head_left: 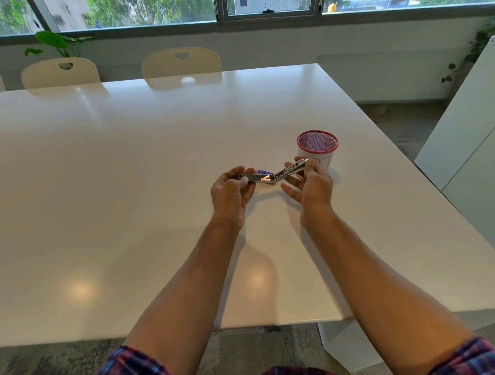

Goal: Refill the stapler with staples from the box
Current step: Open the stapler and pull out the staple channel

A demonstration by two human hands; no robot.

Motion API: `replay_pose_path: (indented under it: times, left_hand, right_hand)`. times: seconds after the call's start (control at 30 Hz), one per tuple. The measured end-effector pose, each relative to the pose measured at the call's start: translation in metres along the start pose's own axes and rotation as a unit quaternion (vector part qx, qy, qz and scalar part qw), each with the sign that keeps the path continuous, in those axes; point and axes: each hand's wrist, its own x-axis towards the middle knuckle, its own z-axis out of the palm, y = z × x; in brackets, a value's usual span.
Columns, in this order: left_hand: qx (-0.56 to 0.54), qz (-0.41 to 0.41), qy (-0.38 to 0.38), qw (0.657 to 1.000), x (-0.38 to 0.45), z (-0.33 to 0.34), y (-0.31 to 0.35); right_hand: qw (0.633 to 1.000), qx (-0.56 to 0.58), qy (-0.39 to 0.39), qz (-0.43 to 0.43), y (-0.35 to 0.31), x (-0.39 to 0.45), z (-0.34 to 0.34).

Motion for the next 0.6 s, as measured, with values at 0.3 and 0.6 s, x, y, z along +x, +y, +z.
replay_pose_path:
  times: [0.3,0.6]
  left_hand:
    - [0.461,0.129,-0.069,0.875,0.006,-0.014,0.014]
    - [0.72,0.243,-0.271,0.591,-0.014,0.004,0.016]
  right_hand:
    - [0.982,0.148,-0.037,0.111,-0.007,0.002,-0.016]
    - [0.987,0.054,-0.087,0.128,-0.004,0.001,-0.024]
